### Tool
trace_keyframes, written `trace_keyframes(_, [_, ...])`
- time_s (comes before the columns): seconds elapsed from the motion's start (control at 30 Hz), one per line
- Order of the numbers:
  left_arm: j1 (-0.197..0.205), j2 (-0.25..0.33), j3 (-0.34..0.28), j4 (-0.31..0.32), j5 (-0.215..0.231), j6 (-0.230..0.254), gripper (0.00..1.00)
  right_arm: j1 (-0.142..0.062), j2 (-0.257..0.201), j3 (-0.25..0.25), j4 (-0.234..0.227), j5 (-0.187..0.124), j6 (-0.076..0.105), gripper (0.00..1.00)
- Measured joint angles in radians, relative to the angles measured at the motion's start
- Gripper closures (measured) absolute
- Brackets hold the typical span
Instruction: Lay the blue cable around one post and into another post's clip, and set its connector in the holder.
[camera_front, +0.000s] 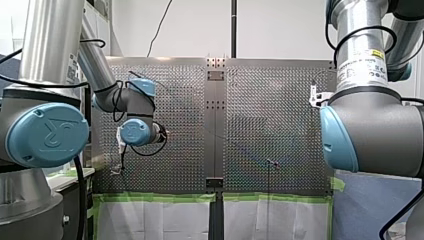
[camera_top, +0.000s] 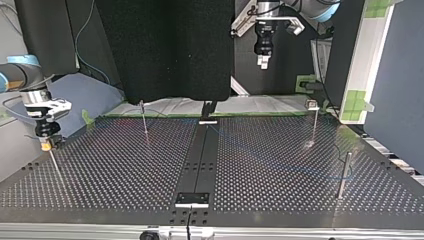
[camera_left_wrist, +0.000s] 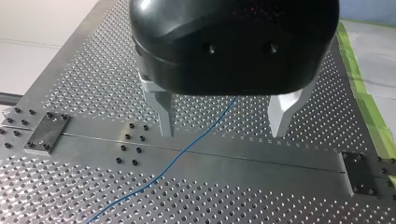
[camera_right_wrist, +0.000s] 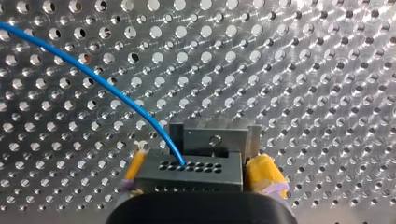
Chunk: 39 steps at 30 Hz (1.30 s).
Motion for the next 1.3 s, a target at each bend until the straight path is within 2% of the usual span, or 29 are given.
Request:
trace_keyframes(0.03, [0.000, 0.000, 0.000, 0.000, 0.000, 0.000, 0.00, 0.001, 0.000, 0.000, 0.000, 0.000, 0.001, 0.07])
trace_keyframes(0.23, [0.000, 0.000, 0.000, 0.000, 0.000, 0.000, 0.00, 0.006, -0.001, 0.000, -0.003, 0.000, 0.009, 0.07])
trace_keyframes(0.73, [0.000, 0.000, 0.000, 0.000, 0.000, 0.000, 0.00, 0.021, -0.001, -0.001, -0.023, 0.003, 0.045, 0.07])
trace_keyframes(1.07, [0.000, 0.000, 0.000, -0.002, 0.000, 0.000, 0.00, 0.018, -0.001, -0.001, -0.032, 0.003, 0.067, 0.07])
trace_keyframes(1.3, [0.000, 0.000, 0.000, -0.002, 0.000, 0.001, 0.00, 0.014, -0.002, -0.001, -0.029, 0.003, 0.074, 0.07])
